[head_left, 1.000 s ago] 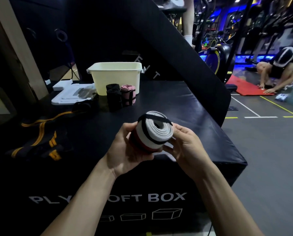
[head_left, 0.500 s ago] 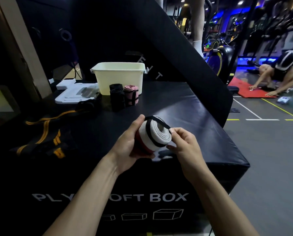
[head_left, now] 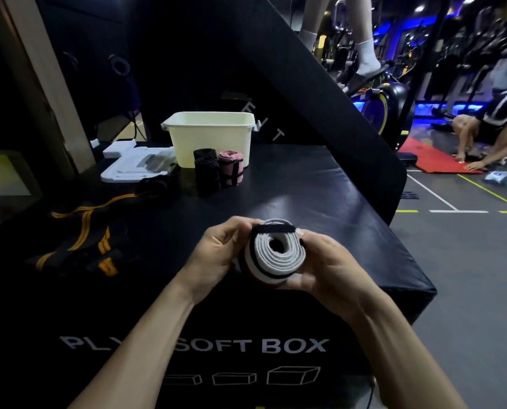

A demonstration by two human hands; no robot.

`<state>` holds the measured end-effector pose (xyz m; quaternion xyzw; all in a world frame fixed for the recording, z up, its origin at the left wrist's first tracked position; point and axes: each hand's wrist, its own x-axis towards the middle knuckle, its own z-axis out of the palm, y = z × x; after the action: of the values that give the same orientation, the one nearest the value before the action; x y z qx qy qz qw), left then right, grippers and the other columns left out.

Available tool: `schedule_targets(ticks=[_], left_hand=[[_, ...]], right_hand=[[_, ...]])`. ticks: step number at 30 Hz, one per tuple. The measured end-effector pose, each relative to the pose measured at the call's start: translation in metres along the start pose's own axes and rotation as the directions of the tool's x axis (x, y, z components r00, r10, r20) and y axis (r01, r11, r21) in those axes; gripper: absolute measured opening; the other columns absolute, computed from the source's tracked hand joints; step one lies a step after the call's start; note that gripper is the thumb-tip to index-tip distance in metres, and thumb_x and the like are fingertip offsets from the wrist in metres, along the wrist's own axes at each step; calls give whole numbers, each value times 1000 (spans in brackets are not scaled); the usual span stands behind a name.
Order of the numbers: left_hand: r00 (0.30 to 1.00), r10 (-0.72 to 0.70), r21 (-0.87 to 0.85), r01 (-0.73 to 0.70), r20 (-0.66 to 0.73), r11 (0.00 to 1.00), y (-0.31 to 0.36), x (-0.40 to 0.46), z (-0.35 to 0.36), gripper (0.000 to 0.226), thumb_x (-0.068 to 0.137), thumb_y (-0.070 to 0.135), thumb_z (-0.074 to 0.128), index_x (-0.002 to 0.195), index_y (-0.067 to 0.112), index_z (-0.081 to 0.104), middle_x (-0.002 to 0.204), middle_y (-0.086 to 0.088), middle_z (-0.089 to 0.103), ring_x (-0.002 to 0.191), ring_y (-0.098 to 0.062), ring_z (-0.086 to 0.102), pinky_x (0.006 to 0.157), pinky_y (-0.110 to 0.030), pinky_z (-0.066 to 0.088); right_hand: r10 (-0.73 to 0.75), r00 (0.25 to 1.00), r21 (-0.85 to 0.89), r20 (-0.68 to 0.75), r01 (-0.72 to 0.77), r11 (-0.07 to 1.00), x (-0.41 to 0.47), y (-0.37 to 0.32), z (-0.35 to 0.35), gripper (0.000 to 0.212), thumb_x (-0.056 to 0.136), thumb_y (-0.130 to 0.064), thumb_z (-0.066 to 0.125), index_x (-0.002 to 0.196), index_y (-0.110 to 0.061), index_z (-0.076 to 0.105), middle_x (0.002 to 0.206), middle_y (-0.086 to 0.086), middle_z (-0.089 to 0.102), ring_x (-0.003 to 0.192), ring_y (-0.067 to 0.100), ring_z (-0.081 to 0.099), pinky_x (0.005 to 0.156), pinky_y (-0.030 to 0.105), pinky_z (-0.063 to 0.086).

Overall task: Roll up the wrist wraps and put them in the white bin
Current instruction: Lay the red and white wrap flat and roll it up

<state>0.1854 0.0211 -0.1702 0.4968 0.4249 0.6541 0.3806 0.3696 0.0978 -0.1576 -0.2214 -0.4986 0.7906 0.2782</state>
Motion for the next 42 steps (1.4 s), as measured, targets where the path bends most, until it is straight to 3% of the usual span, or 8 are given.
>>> schedule_targets(ticks=[4,8,14,17,26,31,35,42], left_hand=[[971,235,379,-203,-41,903,-1,7,-10,14,93,24,71,105,19,77,104,-1,78,94,-18,70,85,-33,51],[963,267,530,-244,34,812,6,3,-2,16,88,17,79,104,21,79,103,5,77,92,-16,74,80,-30,60],[850,508,865,-353,138,355,8,-1,-1,16,83,36,78,94,25,75,92,14,74,84,-4,70,71,-33,57],[831,529,897,-354,172,266,8,-3,2,13,84,32,76,93,23,75,92,11,75,84,-11,72,70,-36,57],[915,401,871,-231,43,434,18,-9,-5,9,93,35,65,94,26,65,77,13,69,70,-8,65,66,-34,52],[949,310,854,-110,-63,509,17,-3,-3,7,91,26,74,88,25,68,72,12,69,55,2,54,57,-13,38],[981,183,800,-53,-72,598,14,8,-6,7,88,34,74,84,31,70,76,16,72,68,-3,65,69,-26,51],[995,93,737,-85,30,670,6,15,-17,8,92,27,76,85,25,75,80,9,73,76,-11,69,75,-34,56]], right_hand=[[-306,940,-344,-153,239,908,3,-3,-3,19,101,-18,58,91,-2,62,97,5,72,84,19,65,72,36,58],[-445,886,-578,-132,296,761,5,0,-4,22,102,-13,57,87,2,56,119,-1,73,93,14,72,90,53,57],[-511,857,-711,-70,316,628,4,3,0,30,89,-45,61,79,-16,59,119,-6,72,107,12,71,96,52,55],[-515,854,-731,-73,306,610,5,3,1,28,87,-46,61,78,-20,59,118,-7,72,106,10,70,96,50,54],[-515,856,-831,36,312,461,-2,5,6,19,98,-18,63,81,-19,57,119,-13,71,101,6,67,85,35,54],[-514,853,-841,90,341,420,-5,7,7,20,98,-17,63,81,-25,54,123,-16,69,100,8,67,82,35,55],[-514,852,-835,98,352,424,-4,9,3,18,98,-16,62,82,-22,56,124,-14,69,107,3,66,84,26,51],[-508,860,-798,53,342,496,6,7,-8,21,100,-14,60,81,-21,53,118,-10,74,106,8,69,93,38,55]])
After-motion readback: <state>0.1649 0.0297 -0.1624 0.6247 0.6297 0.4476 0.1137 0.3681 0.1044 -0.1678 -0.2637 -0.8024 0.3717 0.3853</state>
